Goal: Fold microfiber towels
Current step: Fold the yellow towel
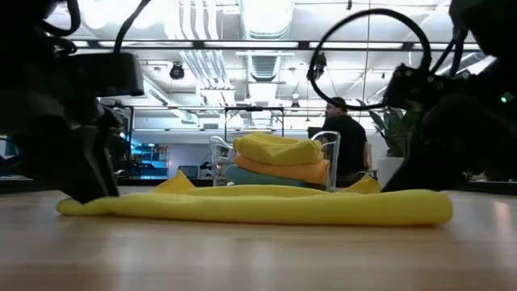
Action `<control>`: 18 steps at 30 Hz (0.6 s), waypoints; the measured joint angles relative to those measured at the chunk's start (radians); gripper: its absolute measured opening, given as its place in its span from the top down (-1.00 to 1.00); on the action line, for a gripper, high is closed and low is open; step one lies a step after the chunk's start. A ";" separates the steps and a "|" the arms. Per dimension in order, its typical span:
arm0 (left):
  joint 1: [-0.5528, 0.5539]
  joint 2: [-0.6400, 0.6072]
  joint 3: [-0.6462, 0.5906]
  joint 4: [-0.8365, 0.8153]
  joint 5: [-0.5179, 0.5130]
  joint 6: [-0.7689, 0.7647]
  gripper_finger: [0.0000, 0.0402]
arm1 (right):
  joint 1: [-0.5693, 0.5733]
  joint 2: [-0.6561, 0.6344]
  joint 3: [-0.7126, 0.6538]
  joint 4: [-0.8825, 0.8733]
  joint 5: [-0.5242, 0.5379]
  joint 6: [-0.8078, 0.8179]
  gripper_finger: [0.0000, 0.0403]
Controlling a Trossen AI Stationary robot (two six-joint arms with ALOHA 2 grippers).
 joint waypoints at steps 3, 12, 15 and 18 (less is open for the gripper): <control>0.016 -0.028 -0.031 -0.006 -0.021 0.009 0.50 | 0.027 0.037 0.054 -0.006 -0.033 -0.004 0.81; 0.080 -0.083 -0.065 -0.020 -0.066 0.319 0.50 | 0.111 0.098 0.232 -0.066 -0.133 -0.041 0.81; 0.110 -0.083 -0.065 -0.019 -0.066 0.457 0.50 | 0.134 0.139 0.280 -0.079 -0.140 -0.027 0.81; 0.154 -0.085 -0.064 -0.042 -0.089 0.528 0.50 | 0.145 0.186 0.341 -0.088 -0.198 -0.023 0.81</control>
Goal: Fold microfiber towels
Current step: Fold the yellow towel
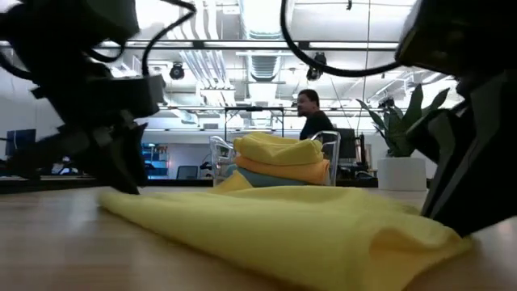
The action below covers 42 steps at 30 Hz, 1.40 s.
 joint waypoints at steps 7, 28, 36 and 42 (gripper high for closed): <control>0.037 -0.128 0.000 -0.031 -0.046 -0.016 0.50 | 0.004 0.030 0.158 -0.187 -0.058 -0.107 0.81; -0.147 -0.031 0.001 0.168 0.028 -0.292 0.50 | -0.317 -0.014 0.245 -0.431 0.064 -0.369 0.81; -0.129 0.057 0.000 0.162 0.040 -0.293 0.50 | -0.413 0.000 0.176 -0.434 -0.029 -0.387 0.81; -0.058 0.056 -0.018 0.143 0.013 -0.248 0.50 | -0.401 -0.001 0.125 -0.412 -0.052 -0.332 0.81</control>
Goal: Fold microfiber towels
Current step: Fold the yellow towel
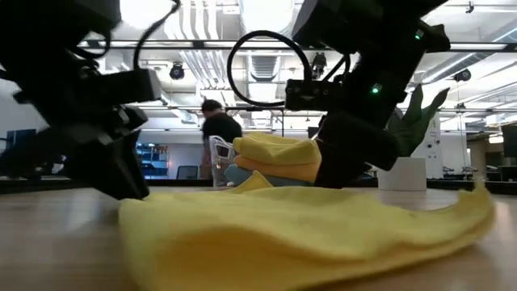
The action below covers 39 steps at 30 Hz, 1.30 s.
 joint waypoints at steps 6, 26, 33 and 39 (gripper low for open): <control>0.118 -0.003 -0.021 0.003 -0.073 0.164 0.50 | 0.064 0.000 -0.006 -0.008 -0.017 0.050 0.81; 0.135 -0.290 -0.010 -0.041 0.089 0.323 0.50 | 0.170 -0.106 0.063 -0.230 0.034 0.117 0.81; -0.148 -0.305 -0.003 0.021 0.158 0.323 0.50 | 0.221 -0.153 0.057 -0.218 0.085 0.081 0.81; -0.327 -0.281 0.056 -0.011 0.038 0.328 0.50 | 0.308 -0.146 0.056 -0.098 0.080 -0.079 0.81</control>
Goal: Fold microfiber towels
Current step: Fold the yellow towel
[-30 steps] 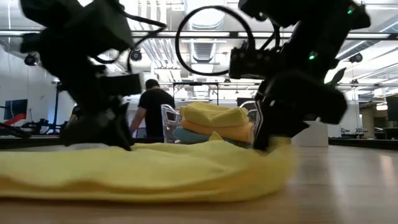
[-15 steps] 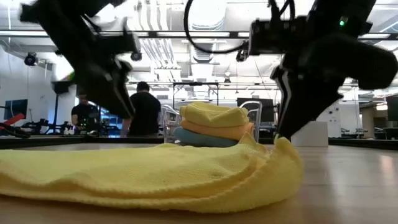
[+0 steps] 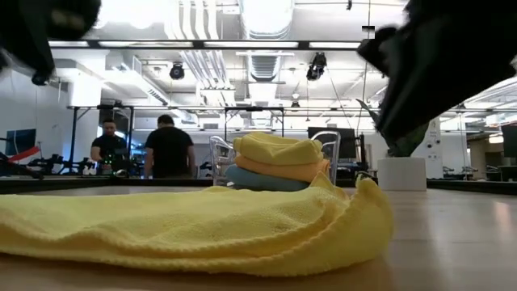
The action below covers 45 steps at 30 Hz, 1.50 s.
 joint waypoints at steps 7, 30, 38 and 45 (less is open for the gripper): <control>-0.037 0.012 0.115 -0.066 -0.056 0.053 0.50 | 0.060 -0.004 0.051 0.030 0.008 -0.006 0.81; -0.036 0.186 0.150 0.110 0.054 0.019 0.08 | 0.087 0.003 0.159 0.015 -0.103 -0.078 0.81; -0.029 0.243 0.139 0.076 0.024 0.020 -0.20 | 0.082 0.003 0.159 0.009 -0.152 -0.052 0.52; -0.029 0.294 0.131 0.077 0.024 0.021 -0.22 | 0.083 0.029 0.158 0.081 -0.147 -0.082 -0.07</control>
